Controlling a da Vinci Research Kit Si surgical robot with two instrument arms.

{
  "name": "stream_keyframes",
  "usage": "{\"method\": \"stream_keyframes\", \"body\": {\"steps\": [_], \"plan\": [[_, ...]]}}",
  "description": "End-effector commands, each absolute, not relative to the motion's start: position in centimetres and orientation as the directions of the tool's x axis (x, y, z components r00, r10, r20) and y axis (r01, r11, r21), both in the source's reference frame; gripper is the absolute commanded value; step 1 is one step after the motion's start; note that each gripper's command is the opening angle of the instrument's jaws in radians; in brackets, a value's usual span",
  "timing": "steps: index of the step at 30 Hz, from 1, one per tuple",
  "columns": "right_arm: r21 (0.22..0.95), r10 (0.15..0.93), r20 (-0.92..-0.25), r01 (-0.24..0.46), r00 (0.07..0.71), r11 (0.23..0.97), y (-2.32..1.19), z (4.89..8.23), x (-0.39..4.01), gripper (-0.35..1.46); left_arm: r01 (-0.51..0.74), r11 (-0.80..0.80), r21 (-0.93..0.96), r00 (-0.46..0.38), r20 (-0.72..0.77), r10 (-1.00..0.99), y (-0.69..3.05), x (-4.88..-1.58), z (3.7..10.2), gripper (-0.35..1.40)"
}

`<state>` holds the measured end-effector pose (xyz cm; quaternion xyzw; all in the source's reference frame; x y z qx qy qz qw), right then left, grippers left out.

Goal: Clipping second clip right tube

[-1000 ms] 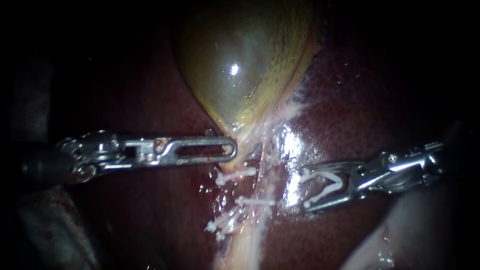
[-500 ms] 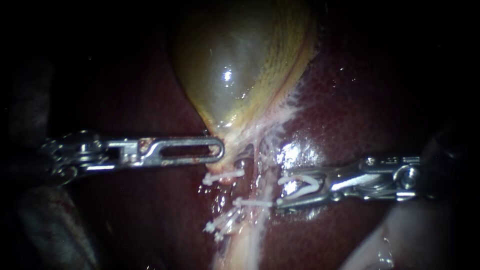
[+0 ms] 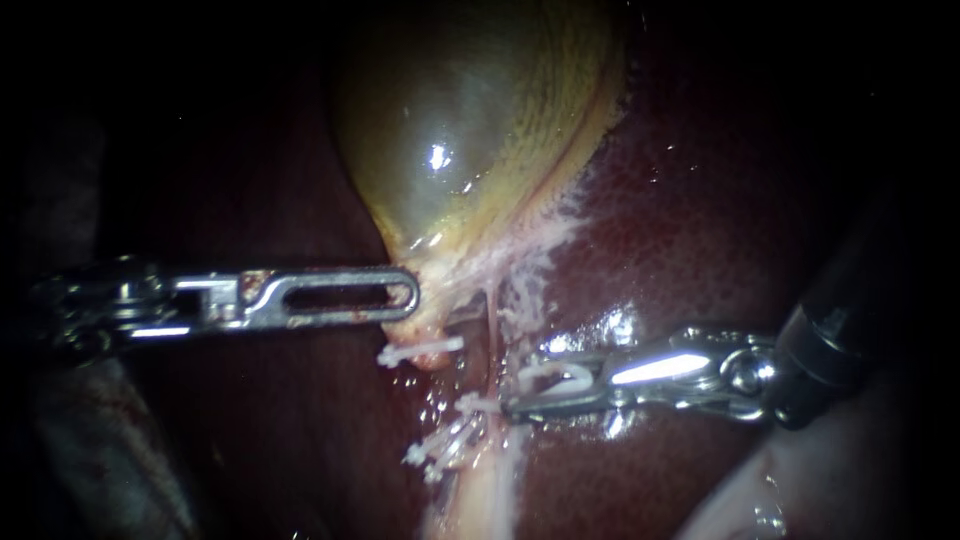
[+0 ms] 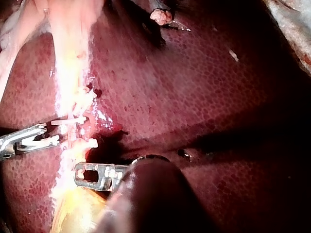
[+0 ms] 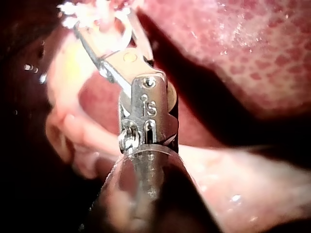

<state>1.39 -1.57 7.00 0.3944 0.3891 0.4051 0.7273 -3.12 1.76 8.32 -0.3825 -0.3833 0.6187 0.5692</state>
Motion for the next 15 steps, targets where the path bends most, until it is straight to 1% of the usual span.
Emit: {"method": "stream_keyframes", "body": {"steps": [1, 15], "plan": [[0.889, 0.896, -0.246, -0.284, 0.368, 0.361, -1.57, 7.02, 1.41, 0.54, -0.412, -0.058, -0.909, -0.059, -0.037, 0.998, 1.75, -3.13, 8.31, -0.35], [0.884, 0.898, -0.252, -0.291, 0.361, 0.365, -1.6, 7.19, 1.56, 0.53, -0.413, -0.053, -0.909, -0.057, -0.033, 0.998, 1.74, -3.12, 8.18, -0.35]]}}
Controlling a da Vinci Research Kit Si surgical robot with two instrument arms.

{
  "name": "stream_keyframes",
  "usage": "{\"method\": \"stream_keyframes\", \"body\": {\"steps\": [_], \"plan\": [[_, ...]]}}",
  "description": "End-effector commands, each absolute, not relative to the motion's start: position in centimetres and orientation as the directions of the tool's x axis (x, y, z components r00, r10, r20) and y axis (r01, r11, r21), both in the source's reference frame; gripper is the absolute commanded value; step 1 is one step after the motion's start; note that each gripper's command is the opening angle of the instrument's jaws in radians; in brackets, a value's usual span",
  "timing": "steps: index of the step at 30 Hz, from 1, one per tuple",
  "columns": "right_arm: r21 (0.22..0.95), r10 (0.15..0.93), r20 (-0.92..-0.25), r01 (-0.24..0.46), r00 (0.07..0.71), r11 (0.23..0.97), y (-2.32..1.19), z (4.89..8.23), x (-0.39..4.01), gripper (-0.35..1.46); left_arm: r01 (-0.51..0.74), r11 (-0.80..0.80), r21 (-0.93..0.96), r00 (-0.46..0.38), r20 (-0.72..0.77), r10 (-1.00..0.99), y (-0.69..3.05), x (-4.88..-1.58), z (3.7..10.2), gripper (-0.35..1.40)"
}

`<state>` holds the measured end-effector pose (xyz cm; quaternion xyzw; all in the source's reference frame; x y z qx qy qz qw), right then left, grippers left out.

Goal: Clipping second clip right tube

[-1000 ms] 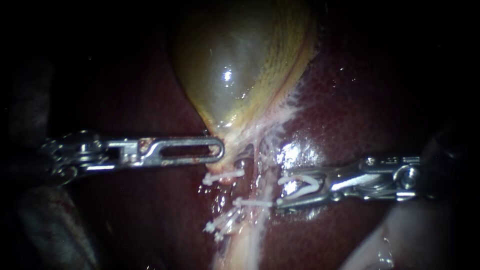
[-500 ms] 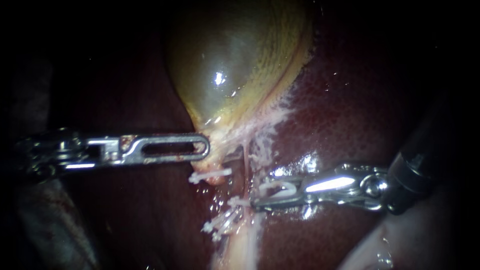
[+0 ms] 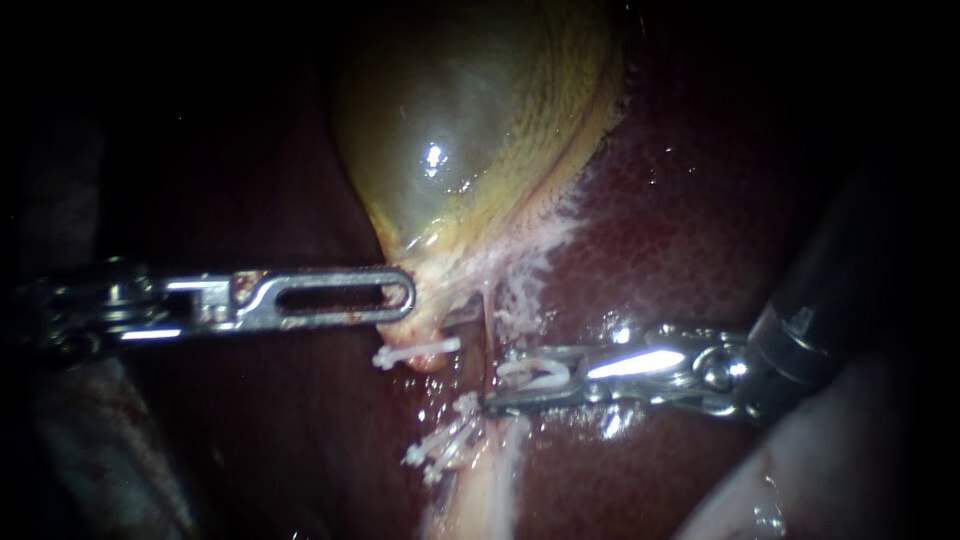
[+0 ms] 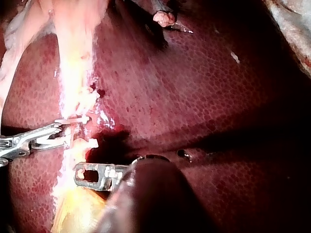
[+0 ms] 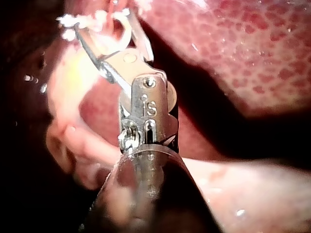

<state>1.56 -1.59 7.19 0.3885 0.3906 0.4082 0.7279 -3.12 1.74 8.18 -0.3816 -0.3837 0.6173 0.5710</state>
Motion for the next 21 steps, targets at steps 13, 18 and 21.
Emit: {"method": "stream_keyframes", "body": {"steps": [13, 18, 21], "plan": [[0.88, 0.898, -0.258, -0.296, 0.356, 0.37, -1.62, 7.37, 1.66, 0.51, -0.414, -0.05, -0.909, -0.055, -0.03, 0.998, 1.73, -3.13, 8.1, -0.35], [0.878, 0.899, -0.261, -0.3, 0.352, 0.373, -1.67, 7.44, 1.77, 0.5, -0.414, -0.05, -0.909, -0.055, -0.03, 0.998, 1.73, -3.14, 8.1, -0.35], [0.877, 0.899, -0.263, -0.302, 0.351, 0.374, -1.69, 7.46, 1.82, 0.49, -0.414, -0.05, -0.909, -0.054, -0.03, 0.998, 1.73, -3.14, 8.09, -0.35]]}}
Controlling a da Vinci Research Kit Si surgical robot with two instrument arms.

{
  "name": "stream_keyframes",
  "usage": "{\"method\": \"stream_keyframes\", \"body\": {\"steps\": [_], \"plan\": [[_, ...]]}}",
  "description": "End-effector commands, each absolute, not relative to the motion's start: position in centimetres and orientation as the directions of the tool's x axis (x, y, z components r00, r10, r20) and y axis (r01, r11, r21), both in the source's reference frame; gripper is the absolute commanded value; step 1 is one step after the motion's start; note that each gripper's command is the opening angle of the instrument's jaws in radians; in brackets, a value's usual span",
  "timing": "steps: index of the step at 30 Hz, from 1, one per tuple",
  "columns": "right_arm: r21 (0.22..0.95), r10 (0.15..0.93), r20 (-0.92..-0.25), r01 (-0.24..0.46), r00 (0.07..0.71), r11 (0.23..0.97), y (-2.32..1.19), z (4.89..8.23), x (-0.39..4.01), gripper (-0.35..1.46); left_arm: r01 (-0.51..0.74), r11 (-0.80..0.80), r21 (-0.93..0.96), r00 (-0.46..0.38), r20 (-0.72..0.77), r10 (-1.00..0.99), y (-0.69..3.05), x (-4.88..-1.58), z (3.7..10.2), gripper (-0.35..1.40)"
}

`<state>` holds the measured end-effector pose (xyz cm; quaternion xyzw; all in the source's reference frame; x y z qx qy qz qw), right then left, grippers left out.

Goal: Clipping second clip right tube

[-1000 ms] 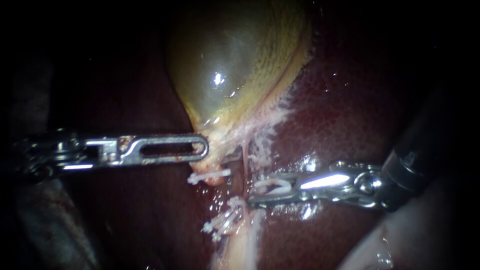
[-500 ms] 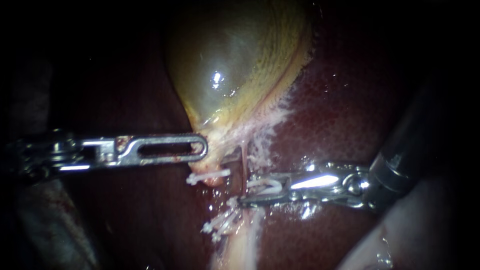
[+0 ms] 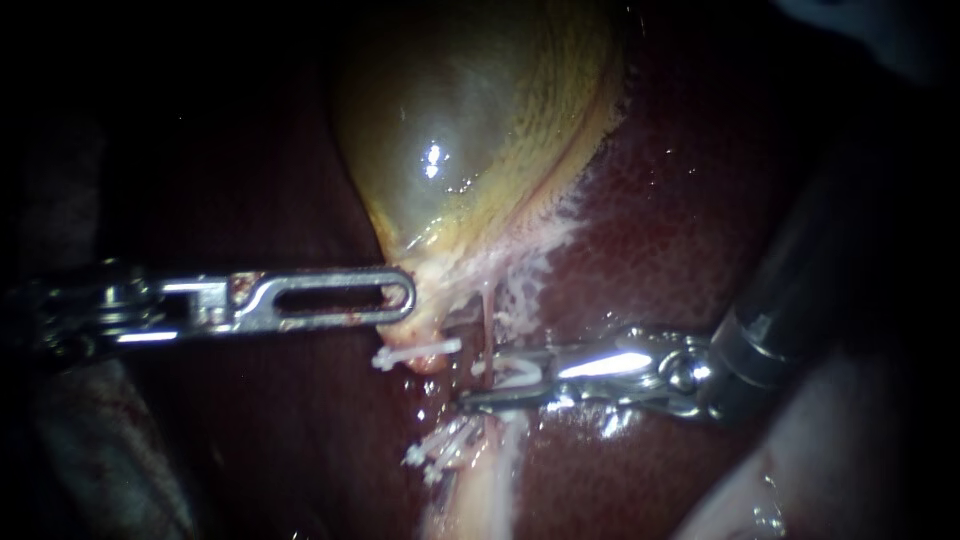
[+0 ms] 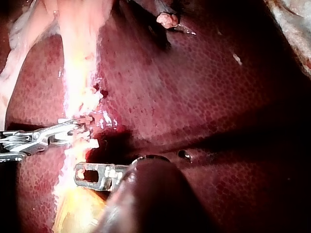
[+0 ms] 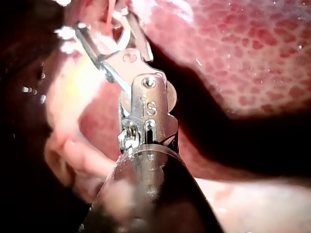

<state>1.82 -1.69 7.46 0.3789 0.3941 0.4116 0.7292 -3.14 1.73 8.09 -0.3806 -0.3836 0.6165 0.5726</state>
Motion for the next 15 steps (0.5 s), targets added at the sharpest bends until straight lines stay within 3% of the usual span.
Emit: {"method": "stream_keyframes", "body": {"steps": [1, 15], "plan": [[0.877, 0.899, -0.263, -0.302, 0.35, 0.374, -1.69, 7.46, 1.83, 0.49, -0.414, -0.05, -0.909, -0.054, -0.03, 0.998, 1.73, -3.14, 8.09, -0.35], [0.882, 0.909, -0.243, -0.313, 0.34, 0.353, -1.68, 7.51, 1.85, 0.37, -0.414, -0.05, -0.909, -0.054, -0.03, 0.998, 1.73, -3.14, 8.09, -0.35]]}}
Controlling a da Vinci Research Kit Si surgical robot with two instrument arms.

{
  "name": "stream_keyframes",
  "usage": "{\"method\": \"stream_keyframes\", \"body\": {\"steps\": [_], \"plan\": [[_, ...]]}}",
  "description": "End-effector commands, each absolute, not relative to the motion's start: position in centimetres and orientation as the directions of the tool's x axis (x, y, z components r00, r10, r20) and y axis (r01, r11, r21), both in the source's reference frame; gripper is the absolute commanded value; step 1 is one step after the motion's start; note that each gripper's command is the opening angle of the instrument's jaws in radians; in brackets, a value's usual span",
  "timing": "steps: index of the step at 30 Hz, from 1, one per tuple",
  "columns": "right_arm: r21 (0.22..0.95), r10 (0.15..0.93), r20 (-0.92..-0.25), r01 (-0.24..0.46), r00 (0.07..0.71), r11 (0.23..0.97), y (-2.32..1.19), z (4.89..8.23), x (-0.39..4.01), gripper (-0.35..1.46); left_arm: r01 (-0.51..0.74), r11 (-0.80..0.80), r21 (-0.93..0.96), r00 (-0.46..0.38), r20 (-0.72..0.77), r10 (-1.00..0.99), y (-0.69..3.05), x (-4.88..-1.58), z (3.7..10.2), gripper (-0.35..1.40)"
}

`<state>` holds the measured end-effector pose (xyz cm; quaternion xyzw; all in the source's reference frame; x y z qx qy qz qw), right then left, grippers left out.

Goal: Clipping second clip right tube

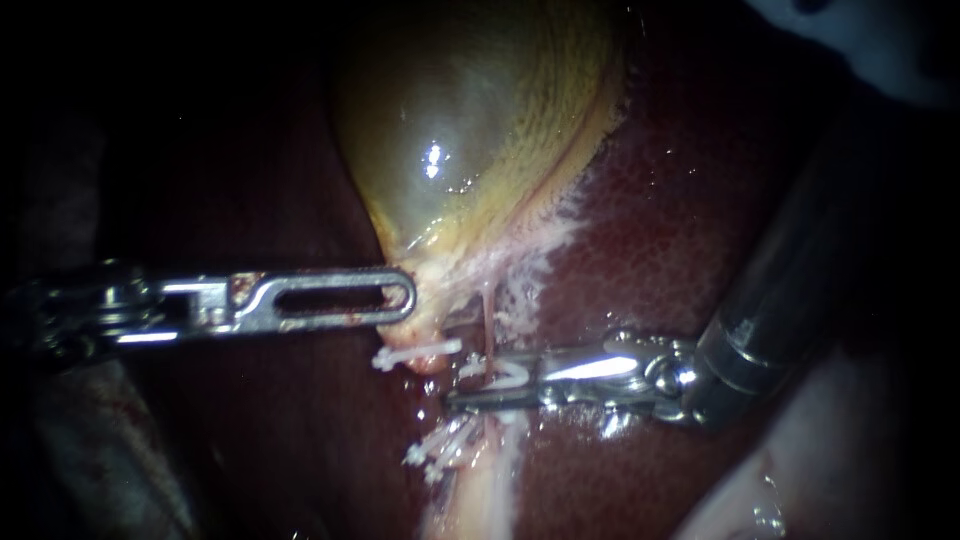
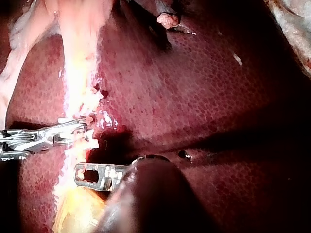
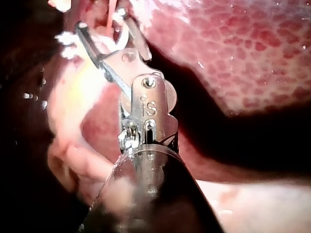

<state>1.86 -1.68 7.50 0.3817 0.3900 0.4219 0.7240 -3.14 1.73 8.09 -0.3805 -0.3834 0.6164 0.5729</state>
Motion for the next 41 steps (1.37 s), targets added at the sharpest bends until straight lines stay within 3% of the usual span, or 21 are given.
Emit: {"method": "stream_keyframes", "body": {"steps": [1, 4, 9, 13, 41], "plan": [[0.884, 0.913, -0.233, -0.317, 0.335, 0.342, -1.68, 7.51, 1.86, 0.35, -0.414, -0.05, -0.909, -0.054, -0.03, 0.998, 1.73, -3.14, 8.09, -0.35], [0.894, 0.928, -0.192, -0.333, 0.318, 0.299, -1.67, 7.52, 1.85, 0.25, -0.414, -0.05, -0.909, -0.054, -0.03, 0.998, 1.73, -3.14, 8.09, -0.35], [0.898, 0.933, -0.177, -0.336, 0.314, 0.284, -1.68, 7.52, 1.8, -0.16, -0.414, -0.05, -0.909, -0.054, -0.03, 0.998, 1.73, -3.15, 8.09, -0.35], [0.899, 0.933, -0.175, -0.336, 0.314, 0.281, -1.7, 7.54, 1.75, -0.35, -0.415, -0.05, -0.909, -0.054, -0.03, 0.998, 1.73, -3.15, 8.09, -0.35], [0.897, 0.932, -0.18, -0.335, 0.314, 0.286, -1.76, 7.58, 1.74, -0.35, -0.415, -0.049, -0.908, -0.053, -0.03, 0.998, 1.74, -3.17, 8.09, -0.35]]}}
